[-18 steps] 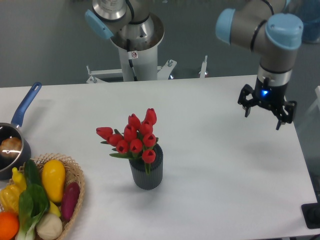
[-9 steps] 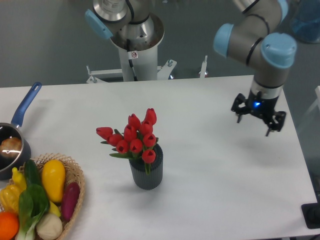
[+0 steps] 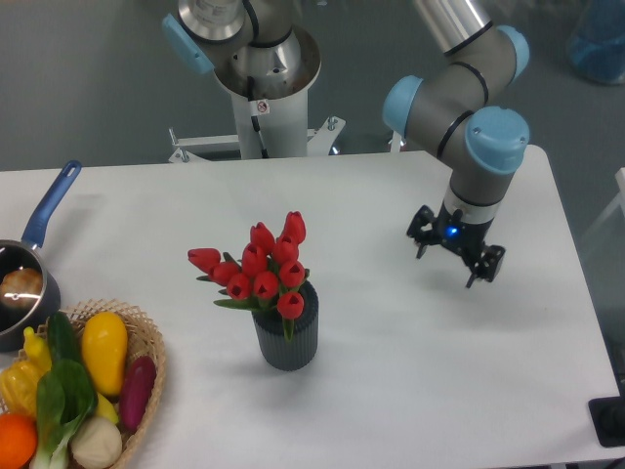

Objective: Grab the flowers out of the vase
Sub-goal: 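Move the open gripper toward the red tulips in the grey vase, then close the gripper around the tulip stems below the blooms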

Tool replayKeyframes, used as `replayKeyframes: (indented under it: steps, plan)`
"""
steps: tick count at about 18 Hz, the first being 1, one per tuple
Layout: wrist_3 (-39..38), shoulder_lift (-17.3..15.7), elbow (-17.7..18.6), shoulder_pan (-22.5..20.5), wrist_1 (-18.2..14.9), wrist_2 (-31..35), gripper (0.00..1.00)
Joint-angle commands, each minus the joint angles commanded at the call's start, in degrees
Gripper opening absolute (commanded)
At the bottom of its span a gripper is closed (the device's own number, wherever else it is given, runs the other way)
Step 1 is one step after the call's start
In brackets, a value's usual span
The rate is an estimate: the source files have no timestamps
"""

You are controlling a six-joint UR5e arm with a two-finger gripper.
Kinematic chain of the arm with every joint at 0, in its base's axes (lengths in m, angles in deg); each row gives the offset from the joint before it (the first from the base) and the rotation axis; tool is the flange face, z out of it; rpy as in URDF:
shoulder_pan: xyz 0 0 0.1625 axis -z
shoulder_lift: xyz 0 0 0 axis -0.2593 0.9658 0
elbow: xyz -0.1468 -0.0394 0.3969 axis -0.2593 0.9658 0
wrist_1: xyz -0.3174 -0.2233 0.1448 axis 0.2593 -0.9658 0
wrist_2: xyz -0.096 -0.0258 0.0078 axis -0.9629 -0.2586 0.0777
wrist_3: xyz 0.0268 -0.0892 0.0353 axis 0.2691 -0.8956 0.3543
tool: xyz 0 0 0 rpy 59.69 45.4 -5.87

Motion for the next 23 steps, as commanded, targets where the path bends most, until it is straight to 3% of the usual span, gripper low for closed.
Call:
replayKeyframes:
  steps: [7, 14, 23]
  plan:
    - [0.9, -5.9, 6.0, -0.3, -0.9, -15.9, 1.00]
    - [1.3, -13.5, 8.4, 0.6, -5.4, -26.1, 1.00]
    - [3.6, -13.2, 9.1, 4.0, -5.5, -30.4, 1.00]
